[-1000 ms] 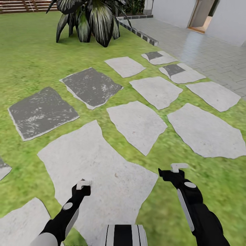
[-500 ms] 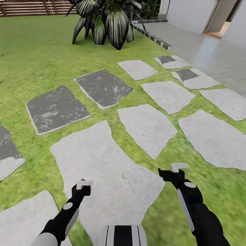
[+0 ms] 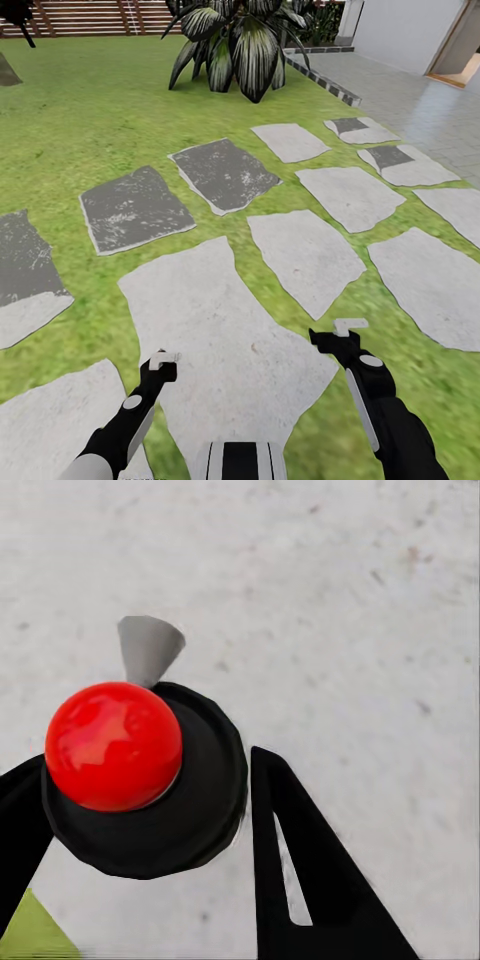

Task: Pick up the pesticide atomizer in the garden and spray insectifuge to fully cover both potted plants in the garden.

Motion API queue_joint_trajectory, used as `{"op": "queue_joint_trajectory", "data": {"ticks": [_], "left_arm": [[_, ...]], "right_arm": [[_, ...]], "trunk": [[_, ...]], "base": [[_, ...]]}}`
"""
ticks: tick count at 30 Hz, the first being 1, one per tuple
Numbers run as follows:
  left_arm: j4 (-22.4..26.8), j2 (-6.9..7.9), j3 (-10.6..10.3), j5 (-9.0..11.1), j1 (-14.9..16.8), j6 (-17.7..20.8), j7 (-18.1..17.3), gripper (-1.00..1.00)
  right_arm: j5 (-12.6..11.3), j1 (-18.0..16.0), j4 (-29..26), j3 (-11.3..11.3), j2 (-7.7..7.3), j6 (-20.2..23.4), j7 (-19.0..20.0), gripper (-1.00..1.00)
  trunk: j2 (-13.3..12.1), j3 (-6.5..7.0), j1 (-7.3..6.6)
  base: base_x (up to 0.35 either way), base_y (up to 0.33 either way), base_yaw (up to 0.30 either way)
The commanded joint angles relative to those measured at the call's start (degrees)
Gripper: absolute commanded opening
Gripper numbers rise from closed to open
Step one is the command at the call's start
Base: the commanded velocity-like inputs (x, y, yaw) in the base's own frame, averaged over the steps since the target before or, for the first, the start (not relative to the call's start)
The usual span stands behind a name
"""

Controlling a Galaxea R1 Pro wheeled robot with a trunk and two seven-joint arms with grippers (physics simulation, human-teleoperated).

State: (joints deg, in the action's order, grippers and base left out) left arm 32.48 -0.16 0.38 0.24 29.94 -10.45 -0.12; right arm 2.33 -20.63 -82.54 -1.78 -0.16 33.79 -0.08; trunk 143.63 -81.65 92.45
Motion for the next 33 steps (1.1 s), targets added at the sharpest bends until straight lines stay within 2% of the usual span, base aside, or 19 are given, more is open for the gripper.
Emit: {"op": "queue_joint_trajectory", "data": {"ticks": [1, 4, 16, 23, 33], "left_arm": [[-0.1, 0.00, 0.0, 0.0, 0.0, -0.2, 0.0, -1.00], [-0.1, 0.00, 0.1, 0.1, 0.0, -0.2, 0.0, -1.00], [-0.1, 0.06, 0.1, 0.1, 0.0, -0.2, -0.1, -1.00], [-0.1, 0.07, 0.1, 0.1, 0.0, -0.2, -0.1, -1.00], [-0.1, 0.07, 0.1, 0.1, 0.0, -0.2, -0.3, -1.00]], "right_arm": [[0.2, 0.0, -0.1, 0.0, -0.02, 0.3, 0.0, 1.00], [0.2, 0.0, -0.1, 0.0, -0.02, 0.3, 0.0, 1.00], [0.2, 0.0, -0.1, 0.0, -0.02, 0.3, 0.0, 1.00], [0.2, 0.0, -0.1, 0.0, -0.02, 0.3, 0.0, 1.00], [0.2, 0.0, -0.2, -0.2, -0.02, 0.3, 0.0, 1.00]], "trunk": [[0.0, 0.04, -0.01], [0.0, 0.26, -0.01], [0.2, -1.52, 0.30], [0.2, -1.01, 0.30], [0.2, -0.54, 0.30]], "base": [[0.000, 0.000, 0.200], [0.000, 0.000, 0.200], [0.000, 0.000, 0.198], [0.000, 0.000, 0.192], [0.000, 0.000, 0.086]]}}
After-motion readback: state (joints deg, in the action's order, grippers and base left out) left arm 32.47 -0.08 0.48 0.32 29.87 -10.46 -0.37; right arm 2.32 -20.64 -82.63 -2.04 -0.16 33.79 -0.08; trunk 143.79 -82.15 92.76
